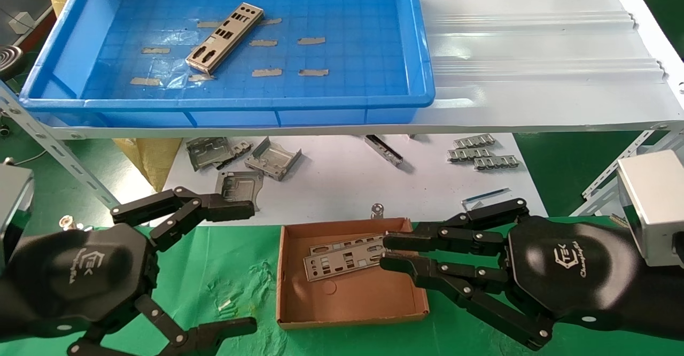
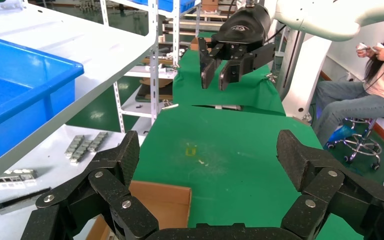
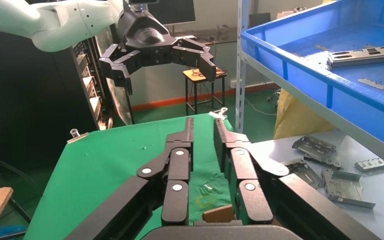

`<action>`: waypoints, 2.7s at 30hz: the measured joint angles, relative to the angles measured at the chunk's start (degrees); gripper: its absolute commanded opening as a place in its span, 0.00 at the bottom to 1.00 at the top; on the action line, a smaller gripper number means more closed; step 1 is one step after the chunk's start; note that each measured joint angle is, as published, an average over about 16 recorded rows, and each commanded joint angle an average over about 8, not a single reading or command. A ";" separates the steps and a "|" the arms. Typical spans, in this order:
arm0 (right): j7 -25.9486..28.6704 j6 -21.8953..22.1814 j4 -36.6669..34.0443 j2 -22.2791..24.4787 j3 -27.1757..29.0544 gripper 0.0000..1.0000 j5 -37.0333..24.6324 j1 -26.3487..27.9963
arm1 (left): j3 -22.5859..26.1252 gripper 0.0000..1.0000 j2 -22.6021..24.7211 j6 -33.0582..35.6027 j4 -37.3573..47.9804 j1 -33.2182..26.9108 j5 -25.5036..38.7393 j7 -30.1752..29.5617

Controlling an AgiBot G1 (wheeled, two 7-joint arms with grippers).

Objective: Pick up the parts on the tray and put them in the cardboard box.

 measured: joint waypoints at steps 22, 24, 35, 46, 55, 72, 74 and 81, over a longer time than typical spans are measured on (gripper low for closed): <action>0.00 0.00 0.00 0.00 0.00 0.00 0.00 0.00 | 0.00 1.00 0.00 0.00 0.00 0.00 0.00 0.00; 0.00 0.00 0.00 0.00 0.00 0.00 0.00 0.00 | 0.00 1.00 0.00 0.00 0.00 0.00 0.00 0.00; 0.00 0.00 0.00 0.00 0.00 0.00 0.00 0.00 | 0.01 1.00 0.04 -0.03 0.01 -0.04 0.00 -0.04; 0.00 0.00 0.00 0.00 0.00 0.00 0.00 0.00 | 2.63 1.00 3.87 -1.32 4.32 -8.48 4.82 -2.67; 0.00 0.00 -0.01 0.00 -0.01 0.00 0.00 0.00 | 8.82 1.00 13.88 -4.19 22.43 -27.86 17.72 -2.69; -0.01 0.00 -0.01 0.00 -0.01 1.00 0.01 0.01 | 14.82 1.00 30.25 -24.43 60.32 -49.87 34.15 7.82; -0.01 0.00 -0.01 0.00 -0.01 1.00 0.01 0.01 | 14.90 1.00 31.16 -26.14 62.66 -50.60 34.51 8.41; -0.01 0.00 -0.01 0.00 -0.01 1.00 0.01 0.01 | 14.84 1.00 33.12 -29.83 68.32 -51.84 34.75 9.57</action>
